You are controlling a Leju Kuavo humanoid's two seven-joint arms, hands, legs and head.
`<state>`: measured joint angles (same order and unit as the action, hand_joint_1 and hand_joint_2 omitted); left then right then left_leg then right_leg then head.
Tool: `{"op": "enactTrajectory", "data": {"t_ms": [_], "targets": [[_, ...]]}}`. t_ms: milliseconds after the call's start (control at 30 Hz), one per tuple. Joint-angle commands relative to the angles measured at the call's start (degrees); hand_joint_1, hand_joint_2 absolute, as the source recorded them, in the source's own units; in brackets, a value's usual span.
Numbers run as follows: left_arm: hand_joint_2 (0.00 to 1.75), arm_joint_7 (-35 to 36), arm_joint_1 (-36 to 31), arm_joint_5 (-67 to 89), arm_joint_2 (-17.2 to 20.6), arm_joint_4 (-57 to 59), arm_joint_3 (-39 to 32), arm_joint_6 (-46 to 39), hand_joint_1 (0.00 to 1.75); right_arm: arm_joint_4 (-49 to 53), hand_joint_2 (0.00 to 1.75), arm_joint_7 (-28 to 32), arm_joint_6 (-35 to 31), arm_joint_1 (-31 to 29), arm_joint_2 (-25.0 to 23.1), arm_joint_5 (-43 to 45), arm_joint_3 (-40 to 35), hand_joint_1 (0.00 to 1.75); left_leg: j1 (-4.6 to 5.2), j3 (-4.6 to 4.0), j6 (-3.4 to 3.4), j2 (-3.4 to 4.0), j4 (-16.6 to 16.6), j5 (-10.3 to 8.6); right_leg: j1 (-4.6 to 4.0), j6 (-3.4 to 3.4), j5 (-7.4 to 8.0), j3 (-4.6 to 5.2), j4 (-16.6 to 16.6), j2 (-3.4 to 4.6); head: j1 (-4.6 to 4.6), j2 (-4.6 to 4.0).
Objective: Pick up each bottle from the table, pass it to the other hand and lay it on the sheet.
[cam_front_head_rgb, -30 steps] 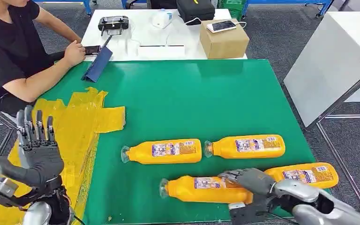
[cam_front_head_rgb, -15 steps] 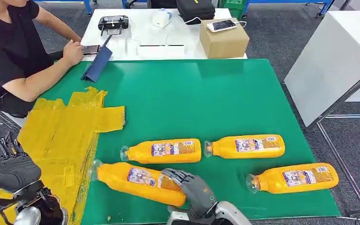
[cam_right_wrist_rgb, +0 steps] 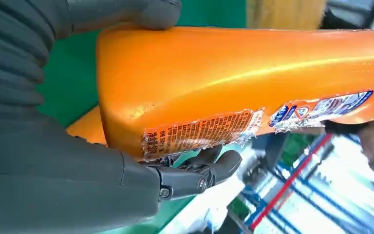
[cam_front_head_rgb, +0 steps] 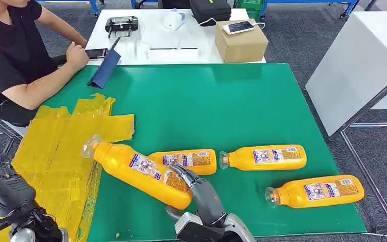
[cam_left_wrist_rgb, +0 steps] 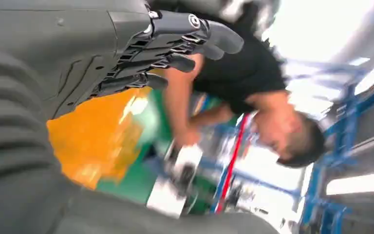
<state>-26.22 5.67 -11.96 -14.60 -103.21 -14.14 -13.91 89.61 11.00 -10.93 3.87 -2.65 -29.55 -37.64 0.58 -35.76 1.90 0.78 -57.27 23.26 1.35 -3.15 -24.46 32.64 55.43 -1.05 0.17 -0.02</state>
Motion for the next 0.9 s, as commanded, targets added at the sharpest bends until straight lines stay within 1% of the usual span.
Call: {"op": "enactTrajectory", "data": {"t_ms": [33,67,167,233,300,367,400,433,467,533,567,800,900], "targets": [[1.75,9.62,2.88,-12.01,2.35,5.88,4.38,17.08,0.00,2.02,1.75,2.14,-1.71,0.83,-1.30,0.60,3.65,1.75,-0.14,0.34,-0.22,-0.06,-0.02,0.19,-0.11,0.25,-0.14,-0.36,-0.04,0.12,-0.02,0.00],[1.75,9.62,2.88,-12.01,2.35,5.88,4.38,17.08,0.00,2.02,1.75,2.14,-1.71,0.83,-1.30,0.60,3.65,1.75,-0.02,0.21,-0.10,-0.06,0.07,0.05,0.00,0.12,-0.05,-0.22,-0.06,0.03,0.00,0.00],[1.75,9.62,2.88,-12.01,2.35,5.88,4.38,17.08,0.00,2.02,1.75,2.14,-1.71,0.83,-1.30,0.60,3.65,1.75,-0.08,0.20,-0.15,0.02,0.02,0.10,-0.07,0.18,-0.06,-0.20,-0.06,0.13,0.00,0.00],[1.75,12.18,3.88,-13.58,3.14,5.93,5.94,21.96,0.00,1.60,1.75,3.22,-1.71,0.66,-1.59,0.35,3.53,1.75,-0.11,0.22,-0.18,-0.03,0.00,0.12,-0.09,0.22,-0.07,-0.23,-0.05,0.11,0.00,0.00],[1.75,13.56,6.58,-14.80,3.36,6.18,8.43,28.23,0.00,1.49,1.75,4.16,-1.56,0.52,-1.98,-0.30,3.34,1.75,-0.05,0.15,-0.12,-0.03,0.02,0.07,-0.04,0.15,-0.06,0.12,-0.02,0.04,-0.02,0.00],[1.75,13.59,8.64,-14.79,3.72,5.69,10.83,31.06,0.00,1.29,1.75,4.51,-1.18,0.44,-2.17,-0.50,3.06,1.75,-0.09,0.25,-0.18,-0.01,0.02,0.13,-0.07,0.22,-0.09,0.08,-0.06,0.13,0.00,0.00],[1.75,13.47,9.45,-14.99,4.02,5.43,12.13,32.38,0.00,1.20,1.75,4.66,-1.08,0.46,-2.23,-0.56,2.92,1.75,-0.05,0.17,-0.13,0.05,0.05,0.09,-0.04,0.17,-0.06,0.25,-0.06,0.16,-0.02,0.00],[1.75,13.24,10.34,-15.29,4.64,5.07,13.94,34.02,0.00,0.97,1.75,4.79,-0.75,0.48,-2.13,-0.59,2.68,1.75,-0.09,0.25,-0.18,0.08,0.03,0.16,-0.07,0.23,-0.09,0.11,-0.07,0.24,0.00,0.00],[1.75,12.64,10.74,-15.27,4.76,4.70,14.84,34.77,0.00,0.89,1.75,4.89,-0.68,0.55,-2.14,-0.54,2.61,1.75,-0.06,0.13,-0.13,0.08,0.05,0.11,-0.05,0.15,-0.05,0.05,-0.08,0.17,0.00,0.00],[1.75,12.28,10.85,-14.91,4.76,4.56,15.02,34.77,0.00,0.85,1.75,4.94,-0.64,0.59,-2.09,-0.54,2.59,1.75,-0.12,0.27,-0.22,0.01,0.00,0.23,-0.10,0.25,-0.15,-0.17,-0.06,0.17,0.00,0.00],[1.75,12.15,10.81,-14.66,4.65,4.34,15.33,34.55,0.00,0.82,1.75,4.98,-0.65,0.71,-2.03,-0.54,2.58,1.75,-0.05,0.04,-0.10,-0.04,0.03,0.08,-0.04,0.12,-0.06,0.04,-0.05,0.02,0.00,0.00],[1.75,12.15,10.65,-14.67,4.81,4.33,15.25,34.53,0.00,0.84,1.75,5.00,-0.65,0.69,-2.02,-0.54,2.60,1.75,-0.12,0.14,-0.20,-0.05,-0.01,0.13,-0.11,0.23,-0.09,-0.04,-0.04,0.09,-0.02,0.00],[1.75,12.15,10.65,-14.67,4.81,4.33,15.25,34.53,0.00,0.84,1.75,5.00,-0.65,0.69,-2.02,-0.54,2.60,1.75,-0.05,-0.03,-0.10,0.00,0.04,0.04,-0.04,0.12,-0.02,0.18,-0.05,0.07,0.00,0.00]]}}
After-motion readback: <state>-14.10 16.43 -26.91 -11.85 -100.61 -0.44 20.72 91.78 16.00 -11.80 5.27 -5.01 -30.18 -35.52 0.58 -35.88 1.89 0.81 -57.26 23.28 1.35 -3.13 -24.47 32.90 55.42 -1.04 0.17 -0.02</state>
